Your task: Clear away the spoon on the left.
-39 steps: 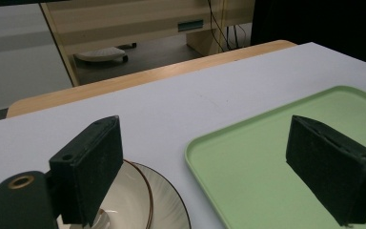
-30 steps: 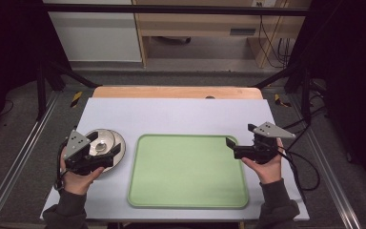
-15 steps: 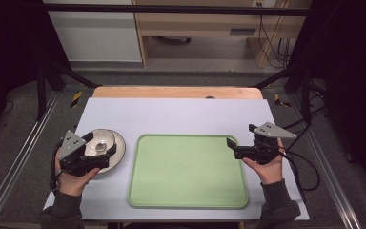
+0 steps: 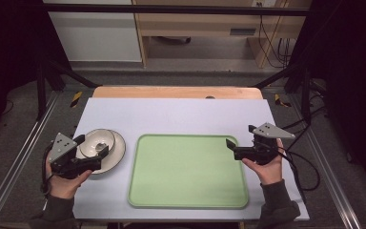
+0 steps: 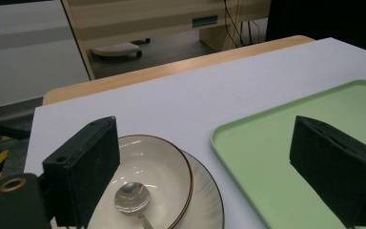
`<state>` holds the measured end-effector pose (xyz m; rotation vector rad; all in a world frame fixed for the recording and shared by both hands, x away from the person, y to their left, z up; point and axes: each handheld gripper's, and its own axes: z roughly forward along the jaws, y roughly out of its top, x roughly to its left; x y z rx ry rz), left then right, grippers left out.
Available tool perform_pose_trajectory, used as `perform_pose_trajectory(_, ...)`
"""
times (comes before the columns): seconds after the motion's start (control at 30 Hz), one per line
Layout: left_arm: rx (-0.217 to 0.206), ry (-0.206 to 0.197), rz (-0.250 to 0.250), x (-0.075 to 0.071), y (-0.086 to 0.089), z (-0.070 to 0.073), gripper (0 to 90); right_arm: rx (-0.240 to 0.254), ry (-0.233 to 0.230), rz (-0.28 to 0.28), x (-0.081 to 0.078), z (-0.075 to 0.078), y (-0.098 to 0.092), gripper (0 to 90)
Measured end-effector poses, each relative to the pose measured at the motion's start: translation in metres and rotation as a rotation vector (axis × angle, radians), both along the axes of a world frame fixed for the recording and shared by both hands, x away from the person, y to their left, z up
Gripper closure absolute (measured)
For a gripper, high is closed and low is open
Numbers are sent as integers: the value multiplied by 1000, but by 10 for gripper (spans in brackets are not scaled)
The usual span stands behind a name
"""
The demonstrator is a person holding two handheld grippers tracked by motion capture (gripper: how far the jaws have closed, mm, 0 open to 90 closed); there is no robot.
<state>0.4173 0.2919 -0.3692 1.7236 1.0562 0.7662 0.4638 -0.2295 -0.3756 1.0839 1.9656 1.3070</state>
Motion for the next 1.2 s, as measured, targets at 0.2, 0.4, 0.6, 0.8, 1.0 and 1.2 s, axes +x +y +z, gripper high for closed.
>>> perform_pose_trajectory(0.2, -2, 11, 15, -4, 7, -2, 92, 6, -4, -3, -2, 2, -1, 42)
perform_pose_trajectory(0.4, 3, 20, 18, -9, 12, -5, 87, 6, 0, 0, -2, 1, 0, 42)
perform_pose_trajectory(0.6, 14, 26, 6, -15, 13, -9, 83, 5, 2, 1, -2, 1, 0, 42)
perform_pose_trajectory(0.8, 15, 48, 3, -21, 14, -17, 79, 1, 4, 4, -2, 1, 0, 42)
perform_pose_trajectory(1.0, 14, 65, 3, -23, 18, -26, 85, -1, 4, 5, -2, 1, 0, 42)
perform_pose_trajectory(1.2, 25, 65, -3, -26, 19, -32, 92, -8, 12, 9, -2, 0, 0, 42)
